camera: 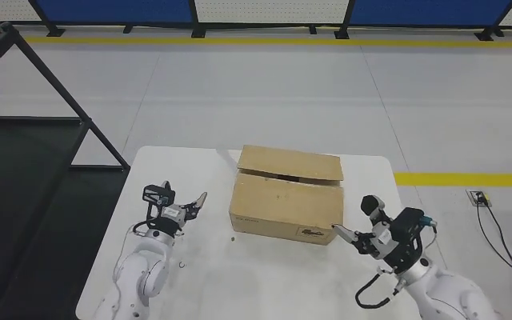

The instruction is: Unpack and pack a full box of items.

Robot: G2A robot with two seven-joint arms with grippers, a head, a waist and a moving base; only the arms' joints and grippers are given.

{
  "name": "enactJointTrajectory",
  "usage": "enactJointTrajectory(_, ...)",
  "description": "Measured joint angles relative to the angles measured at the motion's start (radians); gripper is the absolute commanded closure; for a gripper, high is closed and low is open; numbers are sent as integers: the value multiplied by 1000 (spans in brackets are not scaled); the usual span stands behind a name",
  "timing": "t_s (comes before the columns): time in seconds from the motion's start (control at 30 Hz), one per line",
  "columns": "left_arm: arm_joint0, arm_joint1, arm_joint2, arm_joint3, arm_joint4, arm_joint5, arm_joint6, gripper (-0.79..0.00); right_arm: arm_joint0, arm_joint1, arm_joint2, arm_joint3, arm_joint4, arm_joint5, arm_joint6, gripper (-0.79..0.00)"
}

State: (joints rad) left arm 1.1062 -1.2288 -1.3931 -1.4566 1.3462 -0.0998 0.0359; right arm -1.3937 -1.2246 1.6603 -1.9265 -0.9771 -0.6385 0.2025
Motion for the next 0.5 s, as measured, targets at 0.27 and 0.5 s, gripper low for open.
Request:
enactJointTrajectory(0.27, -5, 10, -20, -10, 128, 14, -33, -785, -2, 1, 3, -3, -6, -6, -4, -785)
enactJointTrajectory(0.5, -5, 10, -20, -9, 126, 13, -33, -785, -2, 1, 3, -3, -6, -6, -4, -785)
